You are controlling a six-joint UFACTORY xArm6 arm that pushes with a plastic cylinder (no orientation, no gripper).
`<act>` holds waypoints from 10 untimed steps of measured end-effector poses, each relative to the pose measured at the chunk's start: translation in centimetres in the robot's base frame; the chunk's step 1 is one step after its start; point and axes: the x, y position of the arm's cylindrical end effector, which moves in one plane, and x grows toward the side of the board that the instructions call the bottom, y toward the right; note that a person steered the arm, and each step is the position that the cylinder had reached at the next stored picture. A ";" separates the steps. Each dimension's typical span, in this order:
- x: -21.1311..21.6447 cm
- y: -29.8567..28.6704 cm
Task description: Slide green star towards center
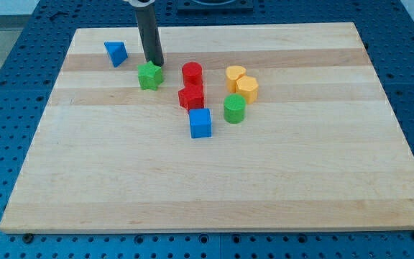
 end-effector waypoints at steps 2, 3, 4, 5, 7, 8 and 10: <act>2.5 -1.3; 4.0 -2.0; 4.4 -3.5; 5.4 -4.1; 7.2 -7.0; 8.2 -6.7; 7.0 -5.8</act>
